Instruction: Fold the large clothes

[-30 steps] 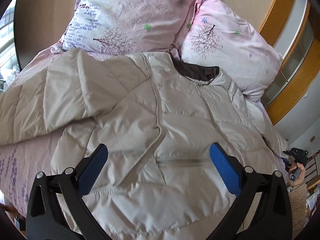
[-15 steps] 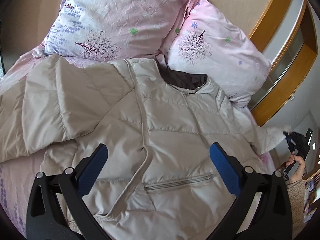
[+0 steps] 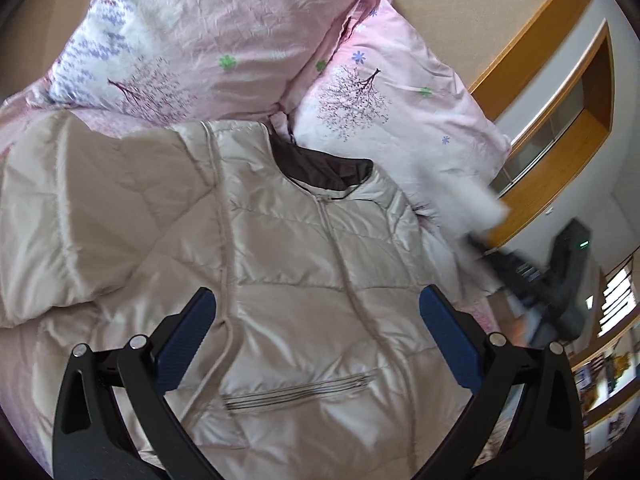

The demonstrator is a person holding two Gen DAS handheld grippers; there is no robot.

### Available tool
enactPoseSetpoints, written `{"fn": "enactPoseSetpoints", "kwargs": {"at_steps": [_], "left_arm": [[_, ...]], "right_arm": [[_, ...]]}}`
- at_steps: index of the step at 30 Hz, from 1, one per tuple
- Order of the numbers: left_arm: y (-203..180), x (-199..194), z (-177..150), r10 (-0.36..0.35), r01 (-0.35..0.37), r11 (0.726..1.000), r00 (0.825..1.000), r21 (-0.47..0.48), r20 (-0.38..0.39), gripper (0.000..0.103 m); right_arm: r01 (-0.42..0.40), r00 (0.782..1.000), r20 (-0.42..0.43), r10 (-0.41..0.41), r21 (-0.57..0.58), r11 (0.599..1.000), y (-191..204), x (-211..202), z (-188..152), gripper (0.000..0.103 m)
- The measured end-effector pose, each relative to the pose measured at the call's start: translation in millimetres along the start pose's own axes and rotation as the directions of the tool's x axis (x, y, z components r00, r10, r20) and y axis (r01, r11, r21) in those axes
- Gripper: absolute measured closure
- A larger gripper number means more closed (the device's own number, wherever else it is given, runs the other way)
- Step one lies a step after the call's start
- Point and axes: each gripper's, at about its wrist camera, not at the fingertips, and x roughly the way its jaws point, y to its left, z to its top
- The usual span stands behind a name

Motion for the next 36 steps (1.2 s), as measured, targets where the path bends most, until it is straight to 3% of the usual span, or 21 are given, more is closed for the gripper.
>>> {"fn": "enactPoseSetpoints", "kwargs": {"at_steps": [4, 5, 8, 10, 11, 12, 15, 18, 21, 23, 26, 31, 33, 36], "left_arm": [[-1.1, 16.9, 6.4, -0.067, 0.064, 0.996, 0.997, -0.058, -0.047, 0.003], [-1.8, 21.7, 7.9, -0.082, 0.078, 0.995, 0.995, -0.067, -0.059, 0.005], [-0.1, 39.0, 11.9, -0.098, 0.087, 0.989, 0.99, -0.117, -0.1, 0.006], [4.2, 52.1, 12.8, -0.12, 0.096, 0.98, 0.984, -0.174, -0.131, 0.006], [6.0, 60.0, 12.6, -0.138, 0.105, 0.973, 0.978, -0.206, -0.154, 0.008], [6.4, 67.3, 12.0, -0.154, 0.113, 0.967, 0.973, -0.229, -0.172, 0.01], [2.0, 84.5, 9.6, -0.165, 0.109, 0.963, 0.961, -0.247, -0.22, 0.023], [-3.5, 105.7, 5.2, -0.159, 0.088, 0.963, 0.949, -0.255, -0.272, 0.035], [-5.5, 122.4, 4.5, -0.145, 0.066, 0.962, 0.945, -0.265, -0.294, 0.046], [-5.1, 131.5, 6.1, -0.131, 0.049, 0.962, 0.946, -0.269, -0.296, 0.067], [-2.4, 140.0, 12.3, -0.113, 0.032, 0.964, 0.949, -0.265, -0.295, 0.087], [5.7, 109.7, 25.0, -0.013, -0.027, 0.977, 0.982, -0.212, -0.188, 0.09], [17.6, 98.9, 25.7, 0.039, -0.075, 0.973, 0.985, -0.219, -0.166, 0.09], [37.9, 98.2, 18.4, 0.06, -0.111, 0.962, 0.977, -0.25, -0.203, 0.089]], "right_arm": [[0.039, 0.986, -0.158, -0.062, -0.144, 0.989, 32.5, 38.2, -31.3, 0.095], [0.056, 0.978, -0.186, -0.092, -0.19, 0.98, 41.6, 42.5, -40.0, 0.089], [0.106, 0.962, -0.203, -0.18, -0.329, 0.938, 61.2, 47.0, -51.6, 0.08], [0.08, 0.968, -0.195, -0.158, -0.358, 0.93, 65.1, 36.2, -60.0, 0.054], [0.058, 0.977, -0.173, -0.126, -0.351, 0.935, 64.7, 26.6, -61.2, 0.021], [0.045, 0.985, -0.141, -0.1, -0.348, 0.936, 62.0, 16.1, -60.4, 0.014], [0.03, 0.993, -0.095, -0.063, -0.318, 0.948, 57.1, -11.2, -62.0, 0.015], [0.004, 0.999, -0.047, -0.013, -0.181, 0.983, 27.8, -49.5, -54.8, 0.015], [0.028, 1.0, 0.014, -0.027, -0.067, 0.997, -3.9, -79.2, -46.9, 0.015], [0.061, 0.997, 0.047, -0.06, -0.029, 0.998, -18.4, -91.0, -42.6, 0.015], [0.093, 0.992, 0.083, -0.094, 0.014, 0.996, -34.9, -104.2, -40.6, 0.015], [0.088, 0.992, 0.084, -0.093, 0.062, 0.994, -45.9, -106.9, -39.8, 0.026], [0.077, 0.995, 0.058, -0.081, 0.063, 0.995, -43.2, -98.7, -39.4, 0.034], [0.049, 0.999, -0.018, -0.048, 0.042, 0.998, -25.4, -65.3, -38.8, 0.048]]}}
